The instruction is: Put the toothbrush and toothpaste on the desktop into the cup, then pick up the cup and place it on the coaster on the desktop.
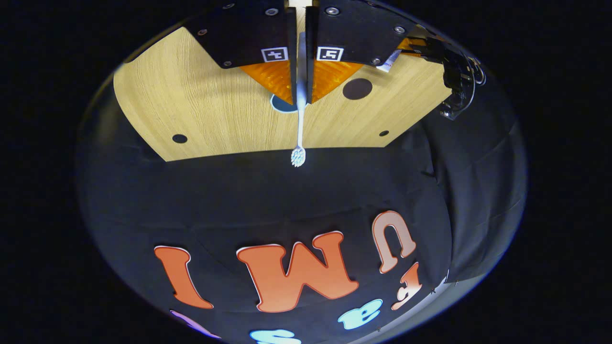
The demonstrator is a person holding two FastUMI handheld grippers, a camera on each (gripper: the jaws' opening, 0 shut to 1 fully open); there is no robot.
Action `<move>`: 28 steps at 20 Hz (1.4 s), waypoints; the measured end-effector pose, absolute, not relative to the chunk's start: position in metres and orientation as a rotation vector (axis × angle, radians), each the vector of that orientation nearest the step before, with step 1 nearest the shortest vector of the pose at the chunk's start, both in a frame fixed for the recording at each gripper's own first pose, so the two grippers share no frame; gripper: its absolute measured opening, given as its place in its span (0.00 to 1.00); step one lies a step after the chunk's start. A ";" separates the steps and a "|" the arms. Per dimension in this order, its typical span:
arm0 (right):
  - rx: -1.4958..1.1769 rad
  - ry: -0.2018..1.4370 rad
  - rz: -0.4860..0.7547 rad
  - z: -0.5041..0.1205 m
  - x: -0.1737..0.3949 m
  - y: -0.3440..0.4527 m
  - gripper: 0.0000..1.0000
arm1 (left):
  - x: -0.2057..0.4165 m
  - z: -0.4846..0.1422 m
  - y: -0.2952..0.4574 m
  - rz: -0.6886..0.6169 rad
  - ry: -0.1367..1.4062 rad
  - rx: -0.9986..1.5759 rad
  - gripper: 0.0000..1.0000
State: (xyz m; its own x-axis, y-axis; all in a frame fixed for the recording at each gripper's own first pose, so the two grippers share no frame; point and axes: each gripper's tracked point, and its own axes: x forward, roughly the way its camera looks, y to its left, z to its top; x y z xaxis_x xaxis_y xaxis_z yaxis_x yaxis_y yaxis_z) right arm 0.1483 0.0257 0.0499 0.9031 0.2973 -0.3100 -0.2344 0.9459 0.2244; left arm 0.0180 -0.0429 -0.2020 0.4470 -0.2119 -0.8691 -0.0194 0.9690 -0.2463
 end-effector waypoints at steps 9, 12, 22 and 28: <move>0.235 0.081 0.302 0.087 0.228 0.028 0.07 | 0.026 -0.192 -0.041 -0.135 1.028 -0.207 0.21; 0.187 0.022 0.303 0.076 0.243 0.031 0.07 | 0.028 -0.184 -0.037 -0.132 0.987 -0.187 0.21; 0.120 0.127 0.271 0.003 0.281 0.041 0.07 | 0.035 -0.147 -0.029 -0.129 0.857 -0.188 0.21; 0.143 0.209 0.259 -0.030 0.285 0.041 0.08 | 0.049 -0.101 -0.018 -0.125 0.715 -0.173 0.21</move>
